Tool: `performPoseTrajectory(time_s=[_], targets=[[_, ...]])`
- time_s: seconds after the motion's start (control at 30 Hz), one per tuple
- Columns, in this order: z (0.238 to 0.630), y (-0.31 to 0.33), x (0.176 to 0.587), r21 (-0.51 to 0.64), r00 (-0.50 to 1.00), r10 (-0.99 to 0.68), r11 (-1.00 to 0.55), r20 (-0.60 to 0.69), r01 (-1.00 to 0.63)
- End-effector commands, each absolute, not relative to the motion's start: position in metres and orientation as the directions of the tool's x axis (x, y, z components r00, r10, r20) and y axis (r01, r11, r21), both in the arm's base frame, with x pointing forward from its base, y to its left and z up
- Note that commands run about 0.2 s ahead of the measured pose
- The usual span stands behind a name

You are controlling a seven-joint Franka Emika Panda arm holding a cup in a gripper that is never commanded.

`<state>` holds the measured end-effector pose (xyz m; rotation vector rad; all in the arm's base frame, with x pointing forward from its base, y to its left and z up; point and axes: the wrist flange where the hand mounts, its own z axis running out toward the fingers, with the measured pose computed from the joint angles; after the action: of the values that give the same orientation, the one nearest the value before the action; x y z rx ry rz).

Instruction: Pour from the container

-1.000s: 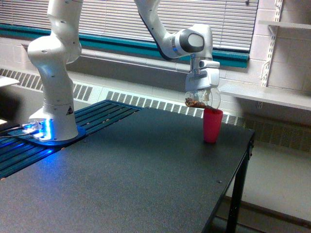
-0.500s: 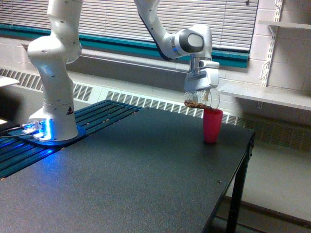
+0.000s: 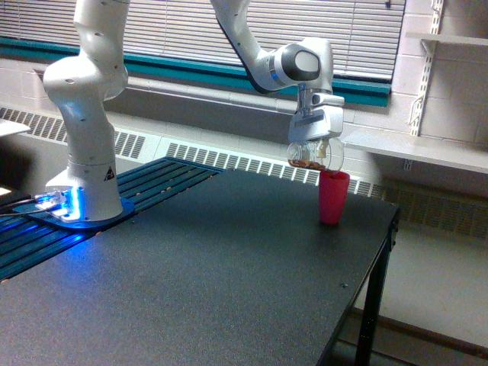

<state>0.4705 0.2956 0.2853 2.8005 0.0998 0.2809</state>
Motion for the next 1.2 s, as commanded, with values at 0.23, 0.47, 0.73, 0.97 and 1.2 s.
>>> performPoseTrajectory(time_s=[0.23, 0.47, 0.73, 0.97, 1.2], targets=[[0.2886, 0.3008, 0.4750, 0.339, 0.978, 0.128, -0.939, 0.165, 0.066], [0.2890, 0.3036, 0.4765, 0.346, 0.978, 0.139, -0.935, 0.156, 0.078], [0.2884, 0.3051, 0.4788, 0.353, 0.979, 0.148, -0.931, 0.139, 0.090], [0.2890, 0.3057, 0.4813, 0.346, 0.980, 0.152, -0.933, 0.127, 0.100], [0.2912, 0.3054, 0.4814, 0.343, 0.980, 0.153, -0.934, 0.126, 0.101]])
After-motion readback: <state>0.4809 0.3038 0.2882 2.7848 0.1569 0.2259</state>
